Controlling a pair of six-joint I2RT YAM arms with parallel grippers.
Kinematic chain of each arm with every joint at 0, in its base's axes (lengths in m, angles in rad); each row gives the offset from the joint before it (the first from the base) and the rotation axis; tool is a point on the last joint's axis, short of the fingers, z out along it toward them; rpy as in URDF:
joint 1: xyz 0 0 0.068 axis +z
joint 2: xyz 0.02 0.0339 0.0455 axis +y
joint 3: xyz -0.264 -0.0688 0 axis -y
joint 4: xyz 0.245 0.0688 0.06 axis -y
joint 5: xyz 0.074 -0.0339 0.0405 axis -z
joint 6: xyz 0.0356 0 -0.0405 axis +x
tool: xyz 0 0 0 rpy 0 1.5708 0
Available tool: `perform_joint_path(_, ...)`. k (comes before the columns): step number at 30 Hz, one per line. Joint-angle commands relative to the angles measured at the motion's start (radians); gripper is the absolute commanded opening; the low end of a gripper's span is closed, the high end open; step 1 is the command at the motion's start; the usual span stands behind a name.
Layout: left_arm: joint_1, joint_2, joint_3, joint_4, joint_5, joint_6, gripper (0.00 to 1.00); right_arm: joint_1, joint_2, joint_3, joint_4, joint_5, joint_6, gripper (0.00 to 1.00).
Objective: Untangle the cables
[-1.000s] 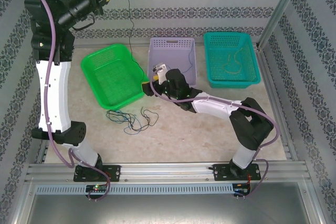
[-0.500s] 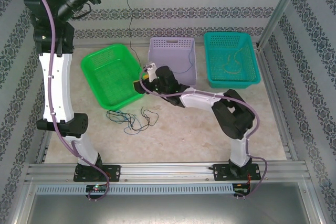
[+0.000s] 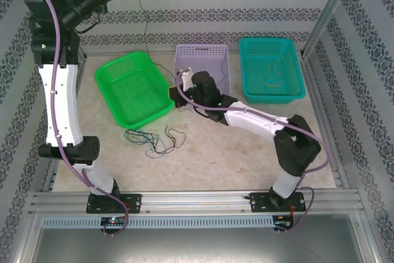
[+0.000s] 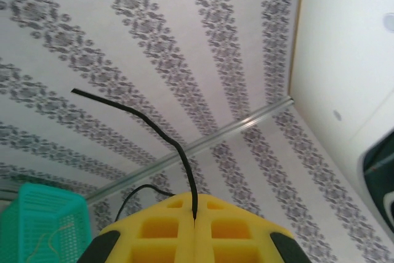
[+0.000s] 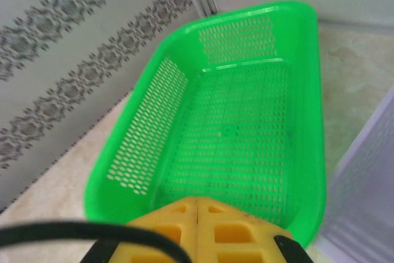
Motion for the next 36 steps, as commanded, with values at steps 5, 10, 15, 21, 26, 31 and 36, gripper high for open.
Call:
perform_joint_path(5,0.017,-0.003,-0.005,-0.118,-0.192,0.281,0.0,0.039,0.028,0.161,-0.208,-0.103,0.053,0.0)
perform_joint_path(10,0.019,-0.011,-0.017,-0.25,-0.37,0.419,0.0,0.043,0.17,0.331,-0.221,-0.093,0.089,0.0)
perform_joint_path(15,0.028,-0.021,-0.148,-0.278,-0.462,0.497,0.0,0.048,0.379,0.542,-0.267,-0.105,0.151,0.0)
perform_joint_path(21,0.033,-0.055,-0.405,-0.258,-0.505,0.53,0.0,0.07,0.58,0.705,-0.325,-0.088,0.155,0.0)
perform_joint_path(26,0.035,-0.041,-0.501,-0.303,-0.531,0.6,0.0,0.079,0.633,0.807,-0.459,-0.087,0.155,0.43)
perform_joint_path(31,0.04,0.011,-0.54,-0.353,-0.565,0.65,0.0,0.082,0.468,0.687,-0.485,0.022,0.093,0.62)
perform_joint_path(36,0.04,0.098,-0.534,-0.339,-0.564,0.669,0.0,0.049,0.278,0.52,-0.491,0.065,0.083,0.7)
